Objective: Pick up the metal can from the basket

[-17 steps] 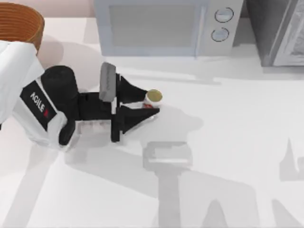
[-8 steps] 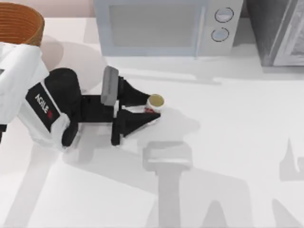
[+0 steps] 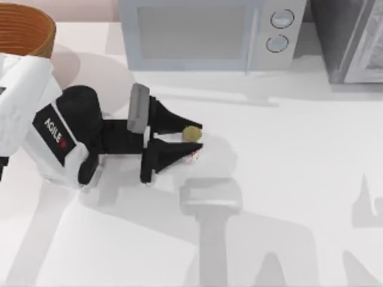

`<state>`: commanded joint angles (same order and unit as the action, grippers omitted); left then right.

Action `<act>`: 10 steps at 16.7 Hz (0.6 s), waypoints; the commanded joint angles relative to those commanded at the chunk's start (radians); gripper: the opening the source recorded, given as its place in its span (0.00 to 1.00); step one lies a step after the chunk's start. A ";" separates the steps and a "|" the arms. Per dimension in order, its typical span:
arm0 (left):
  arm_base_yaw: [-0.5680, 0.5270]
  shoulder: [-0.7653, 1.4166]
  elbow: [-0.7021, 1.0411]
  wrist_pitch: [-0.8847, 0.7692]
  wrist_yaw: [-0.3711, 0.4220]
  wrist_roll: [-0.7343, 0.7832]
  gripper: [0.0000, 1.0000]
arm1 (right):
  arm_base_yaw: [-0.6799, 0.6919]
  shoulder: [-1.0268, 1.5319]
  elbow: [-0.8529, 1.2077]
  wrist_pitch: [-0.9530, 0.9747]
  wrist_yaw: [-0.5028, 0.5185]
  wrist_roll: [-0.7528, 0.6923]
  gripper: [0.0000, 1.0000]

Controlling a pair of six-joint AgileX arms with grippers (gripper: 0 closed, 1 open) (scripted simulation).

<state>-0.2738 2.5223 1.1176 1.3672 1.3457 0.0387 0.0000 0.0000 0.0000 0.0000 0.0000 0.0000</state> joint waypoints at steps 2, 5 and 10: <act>0.000 0.000 0.000 0.000 0.000 0.000 0.75 | 0.000 0.000 0.000 0.000 0.000 0.000 1.00; 0.000 0.000 0.000 0.000 0.000 0.000 0.98 | 0.000 0.000 0.000 0.000 0.000 0.000 1.00; 0.000 0.000 0.000 0.000 0.000 0.000 1.00 | 0.000 0.000 0.000 0.000 0.000 0.000 1.00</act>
<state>-0.2738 2.5223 1.1176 1.3672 1.3457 0.0387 0.0000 0.0000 0.0000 0.0000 0.0000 0.0000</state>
